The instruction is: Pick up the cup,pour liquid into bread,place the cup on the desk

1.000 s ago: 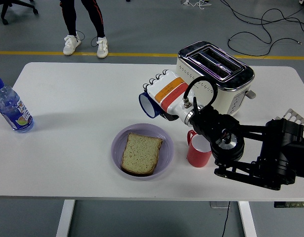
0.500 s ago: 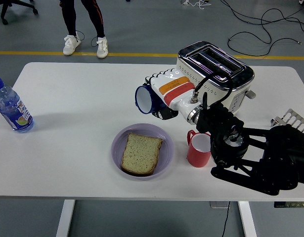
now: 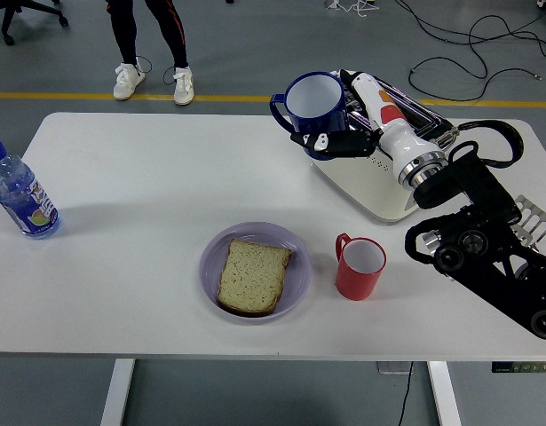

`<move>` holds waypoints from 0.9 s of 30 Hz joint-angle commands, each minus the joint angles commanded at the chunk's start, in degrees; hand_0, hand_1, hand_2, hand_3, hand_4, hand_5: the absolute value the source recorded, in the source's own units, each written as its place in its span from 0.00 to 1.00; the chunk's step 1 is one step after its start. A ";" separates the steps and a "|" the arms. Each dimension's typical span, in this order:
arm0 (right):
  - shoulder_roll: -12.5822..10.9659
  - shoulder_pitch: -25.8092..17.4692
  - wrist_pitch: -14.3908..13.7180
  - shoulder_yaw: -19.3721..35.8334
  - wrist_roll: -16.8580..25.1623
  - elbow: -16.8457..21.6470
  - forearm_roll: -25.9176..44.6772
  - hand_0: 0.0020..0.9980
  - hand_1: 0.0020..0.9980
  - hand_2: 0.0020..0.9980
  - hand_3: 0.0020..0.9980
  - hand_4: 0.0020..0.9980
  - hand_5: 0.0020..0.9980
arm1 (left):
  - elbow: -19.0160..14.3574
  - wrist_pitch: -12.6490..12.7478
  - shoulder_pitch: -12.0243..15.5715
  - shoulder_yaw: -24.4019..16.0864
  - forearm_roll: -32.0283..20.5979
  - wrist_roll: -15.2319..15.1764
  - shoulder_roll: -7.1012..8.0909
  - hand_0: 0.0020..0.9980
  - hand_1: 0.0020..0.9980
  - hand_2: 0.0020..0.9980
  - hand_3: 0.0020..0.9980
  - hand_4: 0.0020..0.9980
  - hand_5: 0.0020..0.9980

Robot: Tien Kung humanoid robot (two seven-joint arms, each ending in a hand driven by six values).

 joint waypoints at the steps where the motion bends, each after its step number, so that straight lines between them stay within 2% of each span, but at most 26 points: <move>1: -0.12 -1.12 0.06 0.77 0.06 0.31 2.58 0.28 0.26 0.46 0.54 0.57 0.00 | 0.00 0.00 0.02 -0.10 0.10 0.01 -0.01 0.66 0.69 0.71 0.60 0.35 0.93; 5: -1.65 -5.57 -0.82 3.94 2.34 2.02 9.34 0.29 0.26 0.46 0.54 0.57 0.00 | 0.00 -0.01 0.09 -0.43 0.36 0.03 -0.03 0.66 0.69 0.71 0.60 0.35 0.93; 11: -4.32 -11.97 -1.50 6.93 9.69 1.82 9.47 0.29 0.27 0.46 0.54 0.56 0.00 | 0.00 -0.06 0.08 -0.69 0.80 0.04 0.00 0.66 0.69 0.71 0.60 0.31 0.90; 13: -4.85 -14.35 -1.64 8.05 12.55 0.99 7.27 0.29 0.27 0.46 0.54 0.56 0.00 | 0.00 -0.17 0.03 -1.12 1.51 0.14 0.01 0.66 0.69 0.71 0.60 0.31 0.90; 14: -5.04 -15.73 -1.69 9.09 14.47 0.08 6.76 0.32 0.31 0.47 0.54 0.56 0.00 | 0.00 -0.19 -0.01 -1.36 1.94 0.15 0.06 0.66 0.69 0.71 0.60 0.31 0.90; 19: -5.90 -20.50 -3.33 11.97 21.91 -3.66 7.80 0.32 0.31 0.47 0.54 0.56 0.00 | 0.00 -0.15 -0.05 -1.89 2.41 0.18 0.16 0.66 0.69 0.71 0.60 0.31 0.90; 20: -6.03 -21.20 -3.48 12.24 23.17 -4.36 7.89 0.35 0.34 0.48 0.54 0.55 0.00 | 0.00 -0.16 -0.06 -1.90 2.52 0.17 0.17 0.66 0.69 0.71 0.60 0.31 0.90; 23: -6.37 -23.62 -3.69 13.37 26.19 -6.35 7.67 0.35 0.34 0.48 0.54 0.55 0.00 | 0.00 -0.09 -0.05 -1.94 2.56 0.15 0.14 0.66 0.69 0.71 0.60 0.31 0.90; 27: -6.21 -26.53 -3.50 14.96 28.13 -8.76 7.59 0.36 0.35 0.50 0.55 0.54 0.00 | 0.00 -0.08 -0.09 -2.05 2.68 0.13 0.18 0.66 0.69 0.71 0.60 0.31 0.90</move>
